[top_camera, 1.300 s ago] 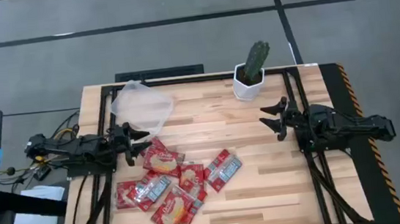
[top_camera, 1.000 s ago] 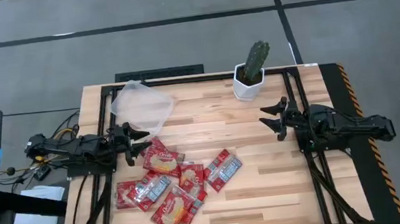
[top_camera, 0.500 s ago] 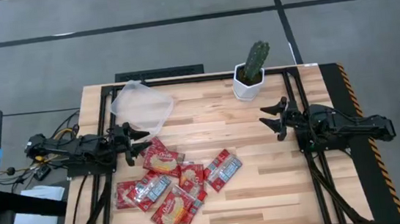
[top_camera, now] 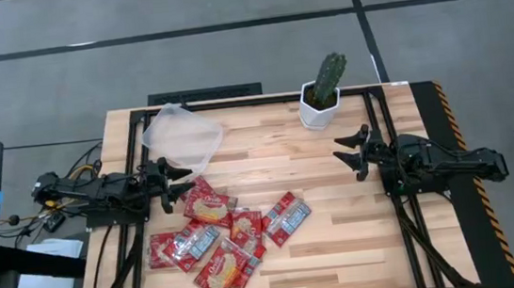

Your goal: Sort popcorn bags into baskets

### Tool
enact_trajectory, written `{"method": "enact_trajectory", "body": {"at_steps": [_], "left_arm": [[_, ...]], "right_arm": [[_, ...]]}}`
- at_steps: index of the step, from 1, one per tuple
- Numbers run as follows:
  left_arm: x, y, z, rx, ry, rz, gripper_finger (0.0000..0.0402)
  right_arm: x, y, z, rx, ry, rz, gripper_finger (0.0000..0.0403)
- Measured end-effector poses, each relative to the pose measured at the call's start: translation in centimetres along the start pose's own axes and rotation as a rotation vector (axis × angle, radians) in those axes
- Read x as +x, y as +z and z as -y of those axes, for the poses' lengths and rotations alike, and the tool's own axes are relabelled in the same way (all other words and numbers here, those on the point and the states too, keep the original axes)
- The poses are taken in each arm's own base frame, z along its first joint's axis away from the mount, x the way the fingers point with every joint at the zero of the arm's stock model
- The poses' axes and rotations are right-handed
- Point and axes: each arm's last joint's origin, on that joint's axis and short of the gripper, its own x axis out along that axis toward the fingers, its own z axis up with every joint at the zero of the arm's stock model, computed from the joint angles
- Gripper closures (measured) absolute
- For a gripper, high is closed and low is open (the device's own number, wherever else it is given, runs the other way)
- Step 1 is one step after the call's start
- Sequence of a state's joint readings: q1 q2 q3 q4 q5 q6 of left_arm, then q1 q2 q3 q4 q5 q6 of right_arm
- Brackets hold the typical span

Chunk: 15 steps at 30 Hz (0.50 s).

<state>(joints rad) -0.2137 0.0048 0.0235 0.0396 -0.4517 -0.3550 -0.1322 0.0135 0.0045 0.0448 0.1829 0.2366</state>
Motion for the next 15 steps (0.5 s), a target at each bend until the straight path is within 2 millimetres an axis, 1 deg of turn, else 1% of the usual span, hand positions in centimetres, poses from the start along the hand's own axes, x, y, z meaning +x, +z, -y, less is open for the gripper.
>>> {"method": "enact_trajectory", "body": {"at_steps": [15], "left_arm": [[0.00,0.09,0.03,-0.012,-0.001,0.009,0.0152]], "right_arm": [[0.00,0.01,0.00,0.000,0.000,0.001,0.0143]]}}
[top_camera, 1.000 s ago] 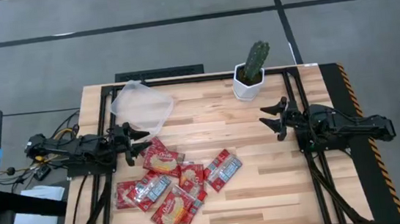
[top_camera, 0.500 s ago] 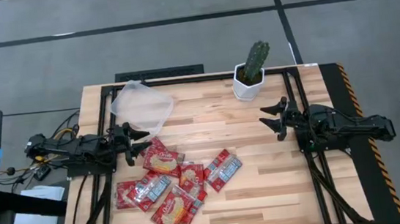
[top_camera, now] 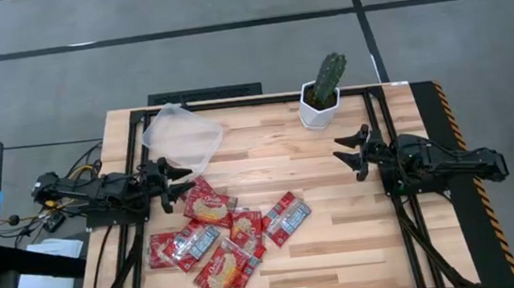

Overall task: Sort popcorn bags into baskets
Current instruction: Put the red popcorn bag into the transparent bin

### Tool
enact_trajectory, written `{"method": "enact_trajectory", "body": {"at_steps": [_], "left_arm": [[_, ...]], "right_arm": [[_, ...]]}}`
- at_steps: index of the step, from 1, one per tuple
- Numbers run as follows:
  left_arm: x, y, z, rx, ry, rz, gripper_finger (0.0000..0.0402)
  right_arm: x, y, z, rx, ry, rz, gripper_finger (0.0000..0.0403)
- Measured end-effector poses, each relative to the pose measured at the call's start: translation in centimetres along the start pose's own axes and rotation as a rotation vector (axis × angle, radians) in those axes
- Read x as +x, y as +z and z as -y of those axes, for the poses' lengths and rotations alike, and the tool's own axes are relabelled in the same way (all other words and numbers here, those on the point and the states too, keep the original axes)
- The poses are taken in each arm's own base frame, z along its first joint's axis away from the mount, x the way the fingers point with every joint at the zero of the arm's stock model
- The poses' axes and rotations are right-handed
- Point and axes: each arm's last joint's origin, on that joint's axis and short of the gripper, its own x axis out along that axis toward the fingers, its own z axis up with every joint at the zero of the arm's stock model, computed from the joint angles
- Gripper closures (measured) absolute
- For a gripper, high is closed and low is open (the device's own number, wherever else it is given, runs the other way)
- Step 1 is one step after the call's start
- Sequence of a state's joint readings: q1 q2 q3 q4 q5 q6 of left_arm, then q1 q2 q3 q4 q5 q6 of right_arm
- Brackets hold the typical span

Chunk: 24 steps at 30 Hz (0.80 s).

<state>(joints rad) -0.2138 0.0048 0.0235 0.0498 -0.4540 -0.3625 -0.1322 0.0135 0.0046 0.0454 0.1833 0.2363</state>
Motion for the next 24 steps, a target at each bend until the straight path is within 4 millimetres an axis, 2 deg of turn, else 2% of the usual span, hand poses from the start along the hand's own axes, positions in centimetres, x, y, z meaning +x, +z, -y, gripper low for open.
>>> {"method": "enact_trajectory", "body": {"at_steps": [2,6,9,14,20,24], "left_arm": [[0.0,0.1,0.0,-0.042,-0.003,0.010,0.0152],[0.0,0.1,0.1,-0.255,-0.039,-0.006,0.0152],[0.0,0.0,0.2,-0.392,-0.044,-0.019,0.0152],[0.0,0.1,0.0,-0.458,-0.009,0.002,0.0152],[0.0,0.2,-0.3,-0.454,0.099,0.079,0.0152],[0.0,0.8,0.1,-0.563,0.017,0.098,0.0152]], "right_arm": [[0.0,0.1,0.0,0.037,0.003,0.010,0.0143],[0.0,0.6,-0.2,0.337,0.025,0.054,0.0143],[0.0,0.9,-0.1,0.454,0.026,0.087,0.0143],[0.0,1.1,0.0,0.567,0.033,0.113,0.0143],[0.0,1.1,0.0,0.574,0.036,0.113,0.0143],[0.0,1.1,0.0,0.600,0.039,0.112,0.0143]]}}
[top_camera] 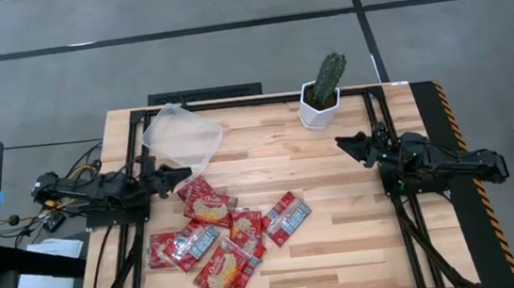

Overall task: Sort popcorn bags into baskets
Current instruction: Put the red popcorn bag into the transparent bin

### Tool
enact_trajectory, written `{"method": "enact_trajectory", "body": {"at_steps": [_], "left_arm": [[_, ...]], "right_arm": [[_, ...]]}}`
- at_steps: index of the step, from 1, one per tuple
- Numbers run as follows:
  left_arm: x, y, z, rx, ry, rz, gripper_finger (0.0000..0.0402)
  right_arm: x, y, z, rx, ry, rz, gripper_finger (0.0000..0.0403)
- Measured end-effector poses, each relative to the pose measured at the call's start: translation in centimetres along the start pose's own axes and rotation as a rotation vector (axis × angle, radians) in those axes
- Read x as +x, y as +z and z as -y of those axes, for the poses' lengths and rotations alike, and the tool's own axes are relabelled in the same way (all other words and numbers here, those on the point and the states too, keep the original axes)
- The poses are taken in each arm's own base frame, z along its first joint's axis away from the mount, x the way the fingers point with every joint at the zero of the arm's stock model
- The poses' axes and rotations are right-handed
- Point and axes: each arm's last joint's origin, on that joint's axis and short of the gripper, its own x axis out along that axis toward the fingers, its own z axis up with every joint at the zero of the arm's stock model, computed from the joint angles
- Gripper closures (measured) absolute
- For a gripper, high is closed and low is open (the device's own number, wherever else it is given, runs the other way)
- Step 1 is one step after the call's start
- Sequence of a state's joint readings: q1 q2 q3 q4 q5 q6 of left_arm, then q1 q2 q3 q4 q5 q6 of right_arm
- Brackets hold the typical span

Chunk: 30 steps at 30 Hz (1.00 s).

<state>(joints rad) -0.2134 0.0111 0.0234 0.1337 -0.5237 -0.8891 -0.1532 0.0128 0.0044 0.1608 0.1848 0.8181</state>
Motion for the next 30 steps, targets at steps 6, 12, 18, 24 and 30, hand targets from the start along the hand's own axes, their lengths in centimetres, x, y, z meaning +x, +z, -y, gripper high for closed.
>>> {"method": "enact_trajectory", "body": {"at_steps": [6,12,18,24,30], "left_arm": [[0.1,2.1,3.6,-0.089,-0.170,-0.110,0.0152],[1.2,4.4,7.6,0.115,0.208,-0.430,0.0160],[3.6,2.5,7.9,0.202,0.718,-0.739,0.0170],[5.3,-0.7,6.2,0.260,0.856,-0.793,0.0153],[4.5,-2.1,4.0,0.149,0.959,-0.762,0.0097]], "right_arm": [[0.0,0.1,-0.1,0.072,0.002,0.002,0.0143],[0.0,0.3,-0.4,0.033,0.010,0.003,0.0143],[-0.1,-0.1,0.1,0.002,-0.035,-0.038,0.0143],[-0.1,-0.4,0.4,-0.007,-0.072,-0.073,0.0143],[-0.1,-0.4,0.4,-0.007,-0.071,-0.075,0.0143]]}}
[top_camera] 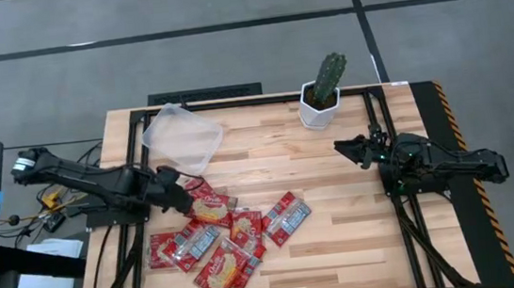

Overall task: Sort popcorn bags into baskets
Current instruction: Put the red popcorn bag into the transparent bin

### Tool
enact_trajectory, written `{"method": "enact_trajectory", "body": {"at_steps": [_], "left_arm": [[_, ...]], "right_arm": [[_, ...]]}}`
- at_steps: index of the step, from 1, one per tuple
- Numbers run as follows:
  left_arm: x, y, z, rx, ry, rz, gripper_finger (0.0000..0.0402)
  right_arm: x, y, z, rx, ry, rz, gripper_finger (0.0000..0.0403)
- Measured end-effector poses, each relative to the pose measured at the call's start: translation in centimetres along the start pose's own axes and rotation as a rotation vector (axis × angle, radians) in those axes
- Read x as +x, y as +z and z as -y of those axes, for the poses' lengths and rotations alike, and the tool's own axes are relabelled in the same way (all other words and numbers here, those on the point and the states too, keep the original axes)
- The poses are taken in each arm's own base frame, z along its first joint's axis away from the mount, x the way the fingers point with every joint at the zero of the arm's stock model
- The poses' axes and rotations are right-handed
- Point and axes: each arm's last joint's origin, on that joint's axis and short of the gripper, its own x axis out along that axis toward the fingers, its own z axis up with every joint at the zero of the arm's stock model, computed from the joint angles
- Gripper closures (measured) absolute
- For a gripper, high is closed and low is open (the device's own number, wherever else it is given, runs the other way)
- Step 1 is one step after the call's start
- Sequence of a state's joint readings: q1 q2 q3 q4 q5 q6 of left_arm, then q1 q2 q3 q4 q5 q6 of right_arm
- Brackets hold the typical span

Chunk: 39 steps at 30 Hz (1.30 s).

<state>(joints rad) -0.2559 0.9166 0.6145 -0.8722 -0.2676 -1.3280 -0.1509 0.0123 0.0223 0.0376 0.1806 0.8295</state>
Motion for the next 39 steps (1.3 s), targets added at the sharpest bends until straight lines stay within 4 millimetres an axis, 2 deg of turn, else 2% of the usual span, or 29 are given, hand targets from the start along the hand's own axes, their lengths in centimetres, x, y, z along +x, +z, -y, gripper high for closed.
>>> {"method": "enact_trajectory", "body": {"at_steps": [5,9,14,18,21,26,27,33,39], "left_arm": [[1.5,-0.9,0.0,-0.066,-0.113,0.011,0.0074],[3.1,-2.0,-1.0,-0.118,-0.090,-0.005,0.0073],[4.8,-2.7,-1.4,-0.163,-0.182,-0.005,0.0082],[5.2,-2.9,-1.3,-0.193,-0.259,-0.016,0.0144],[5.5,-3.0,-1.5,-0.200,-0.247,-0.022,0.0219],[5.6,-3.1,-1.7,-0.211,-0.237,-0.017,0.0367],[5.6,-3.1,-1.7,-0.226,-0.241,-0.019,0.0383],[4.3,-2.5,-0.3,-0.281,-0.286,-0.049,0.0396],[1.6,-1.3,1.9,-0.316,-0.341,-0.048,0.0401]], "right_arm": [[0.0,0.0,0.0,0.000,-0.002,0.000,0.0143],[0.0,0.0,0.0,0.000,-0.001,0.000,0.0143],[0.0,0.0,0.0,0.000,-0.001,0.001,0.0143],[0.0,0.0,0.0,-0.002,-0.001,0.002,0.0143],[0.0,0.0,0.0,-0.003,-0.003,0.002,0.0143],[0.0,0.0,0.0,-0.005,-0.009,-0.004,0.0143],[0.0,0.0,0.0,-0.005,-0.012,-0.007,0.0143],[0.0,-0.1,0.1,-0.007,-0.021,-0.015,0.0143],[0.0,-0.1,0.1,-0.008,-0.023,-0.017,0.0143]]}}
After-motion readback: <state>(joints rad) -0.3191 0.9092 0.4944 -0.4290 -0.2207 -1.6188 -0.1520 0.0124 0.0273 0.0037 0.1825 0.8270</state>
